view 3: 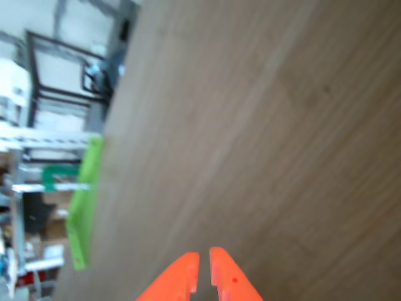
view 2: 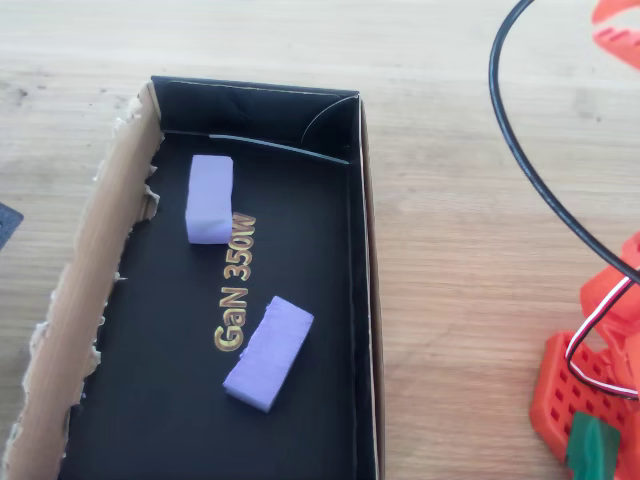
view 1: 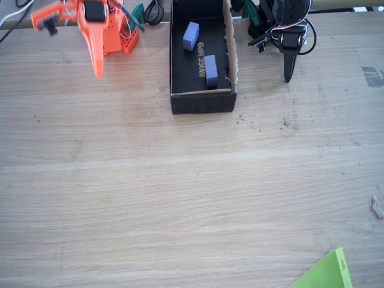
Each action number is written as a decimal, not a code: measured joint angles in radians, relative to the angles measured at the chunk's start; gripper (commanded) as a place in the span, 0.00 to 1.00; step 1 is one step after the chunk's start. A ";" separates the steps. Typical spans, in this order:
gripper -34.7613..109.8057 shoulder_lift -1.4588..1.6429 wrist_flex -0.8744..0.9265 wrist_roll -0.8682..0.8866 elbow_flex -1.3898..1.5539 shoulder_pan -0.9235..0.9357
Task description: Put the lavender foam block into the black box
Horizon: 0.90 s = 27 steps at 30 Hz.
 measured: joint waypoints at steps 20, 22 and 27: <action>0.24 -0.009 0.132 -0.195 0.236 0.087; 0.24 -0.009 0.158 -0.193 0.236 0.107; 0.24 -0.009 0.179 -0.195 0.236 0.110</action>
